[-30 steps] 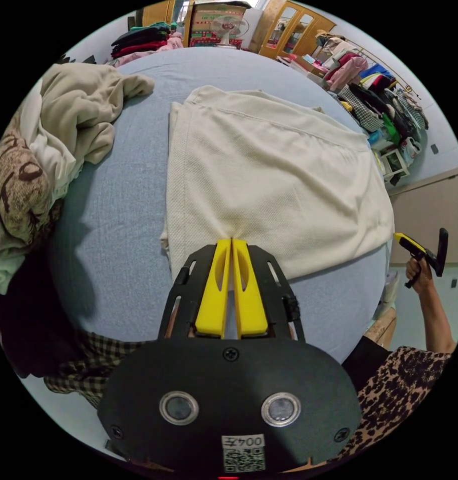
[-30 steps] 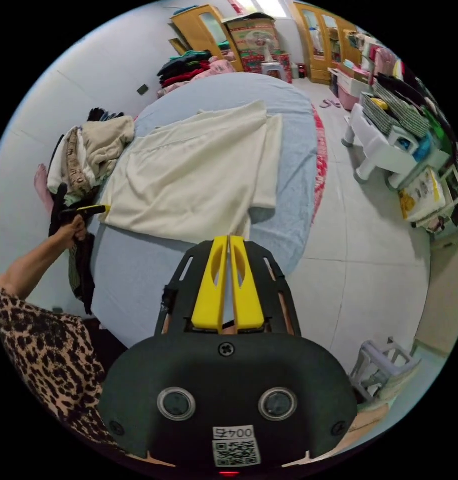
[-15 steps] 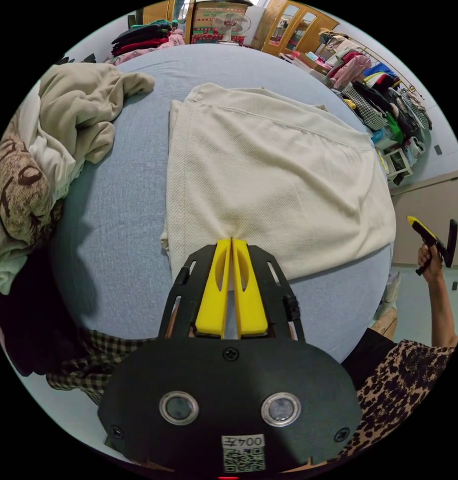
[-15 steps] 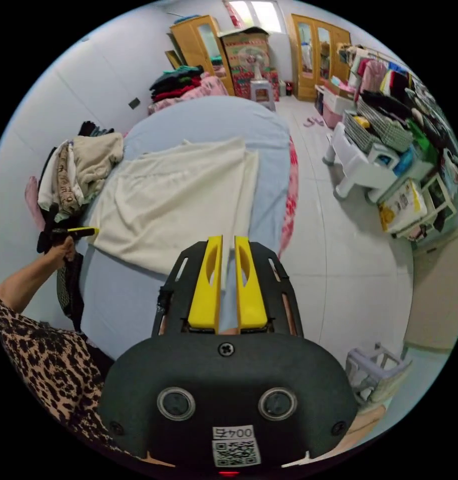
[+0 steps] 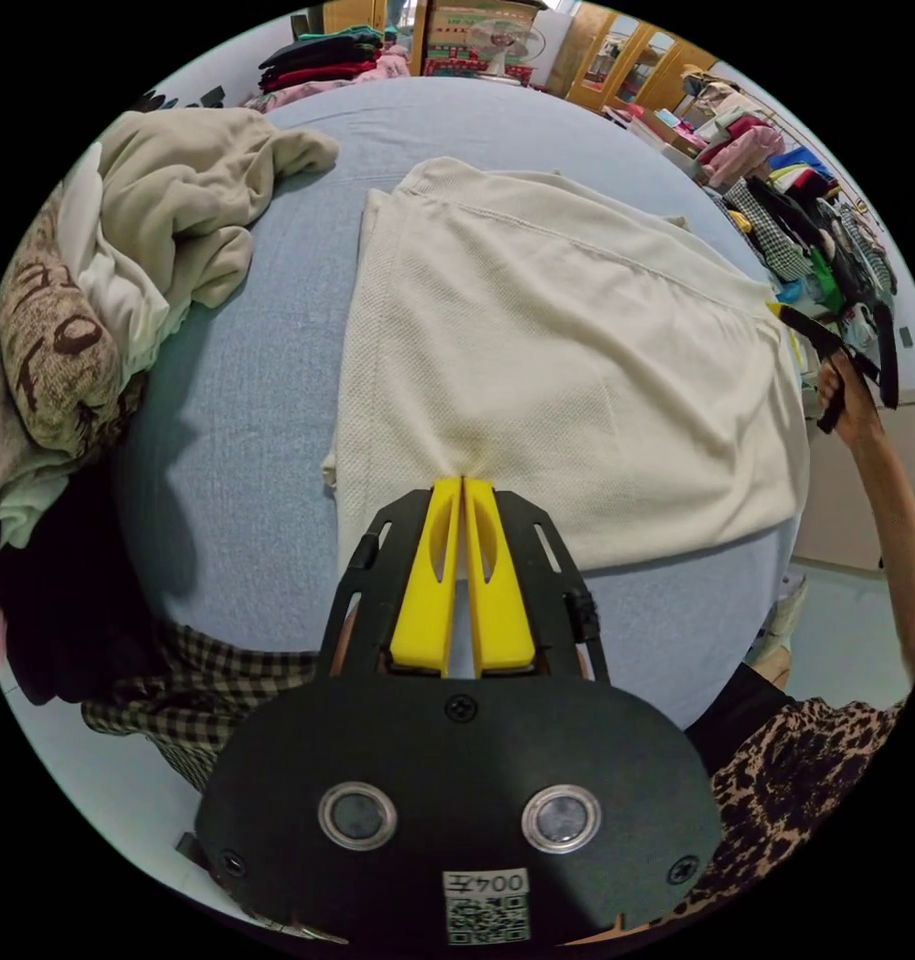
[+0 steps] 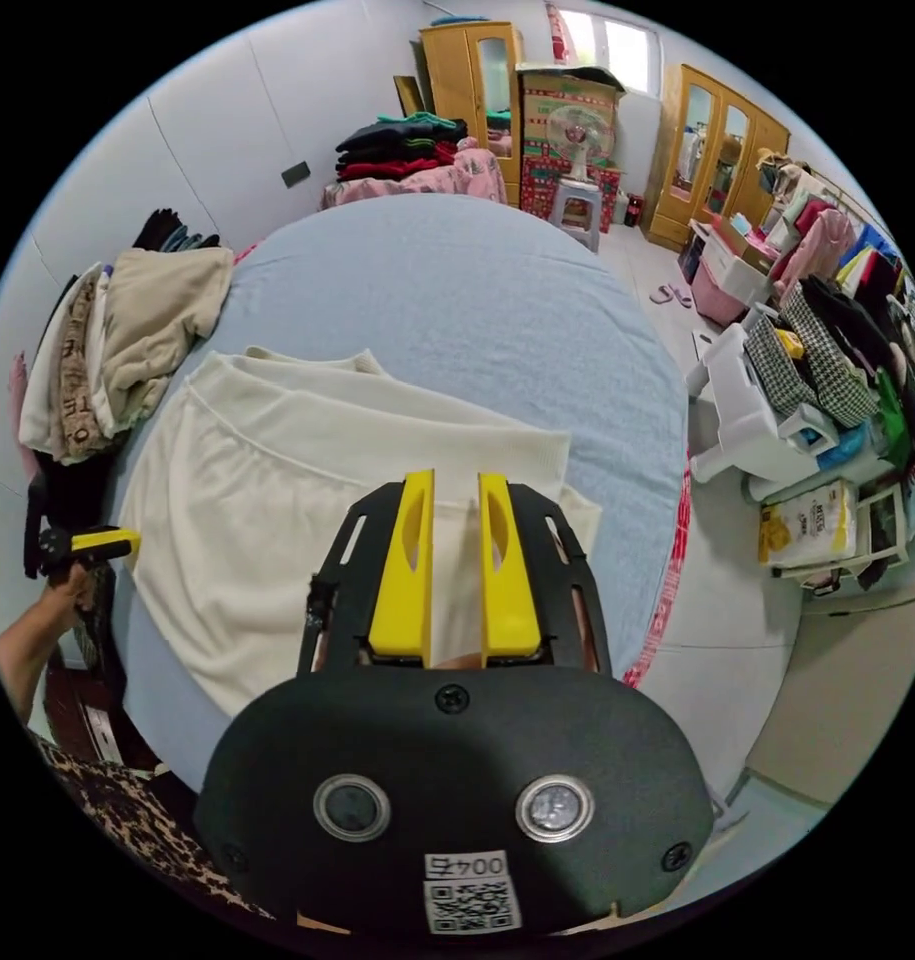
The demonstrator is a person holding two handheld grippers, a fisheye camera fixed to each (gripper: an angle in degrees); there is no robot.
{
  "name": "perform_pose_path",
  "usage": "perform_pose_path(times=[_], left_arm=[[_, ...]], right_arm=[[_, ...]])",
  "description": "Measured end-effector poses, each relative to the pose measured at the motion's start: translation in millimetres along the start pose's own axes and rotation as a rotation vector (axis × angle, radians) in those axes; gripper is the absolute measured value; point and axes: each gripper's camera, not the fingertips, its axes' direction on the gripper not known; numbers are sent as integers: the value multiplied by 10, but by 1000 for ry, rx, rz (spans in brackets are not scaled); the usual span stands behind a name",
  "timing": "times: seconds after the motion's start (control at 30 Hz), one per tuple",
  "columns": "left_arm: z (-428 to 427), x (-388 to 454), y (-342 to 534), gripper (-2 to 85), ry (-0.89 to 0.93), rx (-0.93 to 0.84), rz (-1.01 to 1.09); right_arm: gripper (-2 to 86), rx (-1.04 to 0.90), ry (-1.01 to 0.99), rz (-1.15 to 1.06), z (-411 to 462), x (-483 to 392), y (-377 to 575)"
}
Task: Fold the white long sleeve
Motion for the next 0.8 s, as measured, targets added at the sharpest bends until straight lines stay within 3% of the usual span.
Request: perform_pose_path(times=[0.1, 0.43, 0.6, 0.8], left_arm=[[18, -36, -42, 4, 18, -4, -24], [76, -132, -152, 4, 65, -3, -68], [97, -129, -186, 4, 61, 4, -73], [120, -119, -209, 4, 57, 19, -81]], right_arm=[[80, -69, 21, -14, 198, 9, -115], [4, 6, 63, -48, 71, -54, -214], [25, -81, -13, -6, 316, 105, -334], [81, -14, -95, 37, -77, 101, -63]])
